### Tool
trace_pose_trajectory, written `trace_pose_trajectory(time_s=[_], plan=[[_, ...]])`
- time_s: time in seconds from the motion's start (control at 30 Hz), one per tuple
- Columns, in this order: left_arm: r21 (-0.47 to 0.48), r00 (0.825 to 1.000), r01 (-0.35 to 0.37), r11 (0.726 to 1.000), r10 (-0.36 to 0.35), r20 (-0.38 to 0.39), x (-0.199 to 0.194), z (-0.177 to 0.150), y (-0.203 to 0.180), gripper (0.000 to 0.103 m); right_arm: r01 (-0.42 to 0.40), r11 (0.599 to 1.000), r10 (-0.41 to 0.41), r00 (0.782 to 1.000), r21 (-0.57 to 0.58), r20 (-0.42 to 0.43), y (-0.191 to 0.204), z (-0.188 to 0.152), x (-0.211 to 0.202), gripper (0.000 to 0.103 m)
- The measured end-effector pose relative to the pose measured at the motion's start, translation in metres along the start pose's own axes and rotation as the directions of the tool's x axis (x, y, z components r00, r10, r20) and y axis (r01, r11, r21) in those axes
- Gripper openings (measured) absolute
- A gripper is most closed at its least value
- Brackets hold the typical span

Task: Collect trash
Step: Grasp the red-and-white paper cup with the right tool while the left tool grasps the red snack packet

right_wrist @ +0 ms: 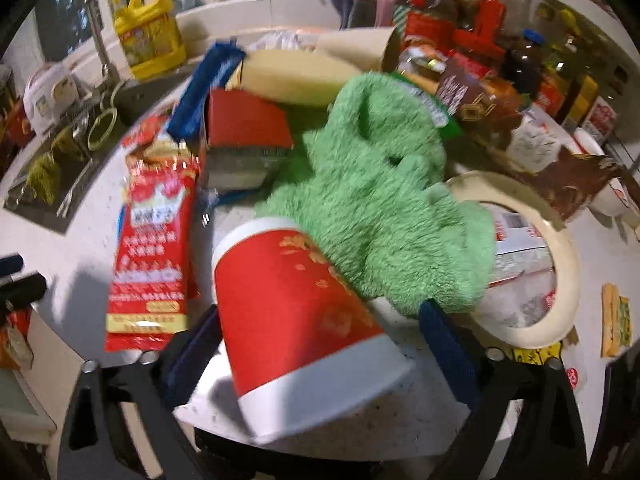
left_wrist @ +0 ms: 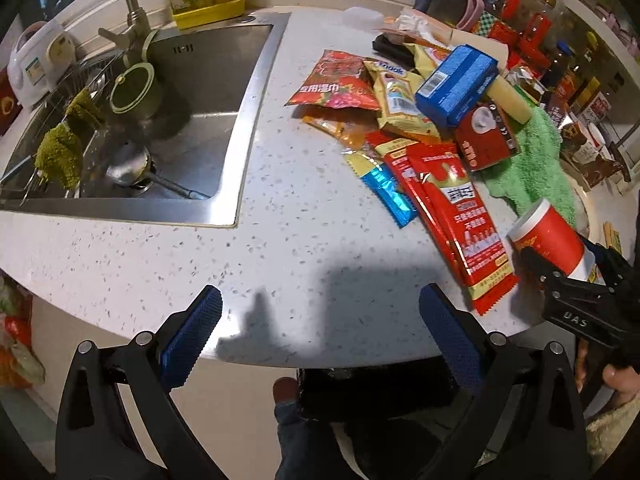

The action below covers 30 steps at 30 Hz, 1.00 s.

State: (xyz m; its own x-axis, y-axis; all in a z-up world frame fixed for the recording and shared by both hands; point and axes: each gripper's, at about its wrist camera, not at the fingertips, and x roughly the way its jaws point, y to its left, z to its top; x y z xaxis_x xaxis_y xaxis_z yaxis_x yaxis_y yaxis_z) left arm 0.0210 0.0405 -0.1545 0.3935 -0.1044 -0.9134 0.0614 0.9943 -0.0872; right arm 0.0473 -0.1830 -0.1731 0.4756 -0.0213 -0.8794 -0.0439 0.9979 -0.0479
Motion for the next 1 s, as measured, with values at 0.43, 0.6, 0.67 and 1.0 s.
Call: trace_pose_trajectory(time_s=[0.43, 0.6, 0.67, 1.0], plan=[[0.086, 0.996, 0.087, 0.992, -0.086, -0.014, 0.019, 0.010, -0.050, 0.096, -0.105, 0.988, 0.090, 0.987, 0.110, 0.131, -0.034, -0.013, -0.060, 0.071], [0.123, 0.994, 0.111, 0.986, -0.107, -0.038, 0.041, 0.021, -0.090, 0.096, -0.071, 0.985, 0.044, 0.984, 0.154, 0.171, -0.059, -0.025, -0.096, 0.071], [0.128, 0.996, 0.087, 0.988, -0.083, -0.035, 0.050, 0.025, -0.102, 0.096, -0.063, 0.983, 0.032, 0.983, 0.172, 0.180, -0.064, -0.027, -0.102, 0.071], [0.117, 0.999, -0.038, 0.992, 0.036, 0.016, 0.066, 0.035, -0.113, 0.063, -0.073, 0.983, 0.040, 0.980, 0.170, 0.193, -0.071, -0.036, -0.116, 0.072]])
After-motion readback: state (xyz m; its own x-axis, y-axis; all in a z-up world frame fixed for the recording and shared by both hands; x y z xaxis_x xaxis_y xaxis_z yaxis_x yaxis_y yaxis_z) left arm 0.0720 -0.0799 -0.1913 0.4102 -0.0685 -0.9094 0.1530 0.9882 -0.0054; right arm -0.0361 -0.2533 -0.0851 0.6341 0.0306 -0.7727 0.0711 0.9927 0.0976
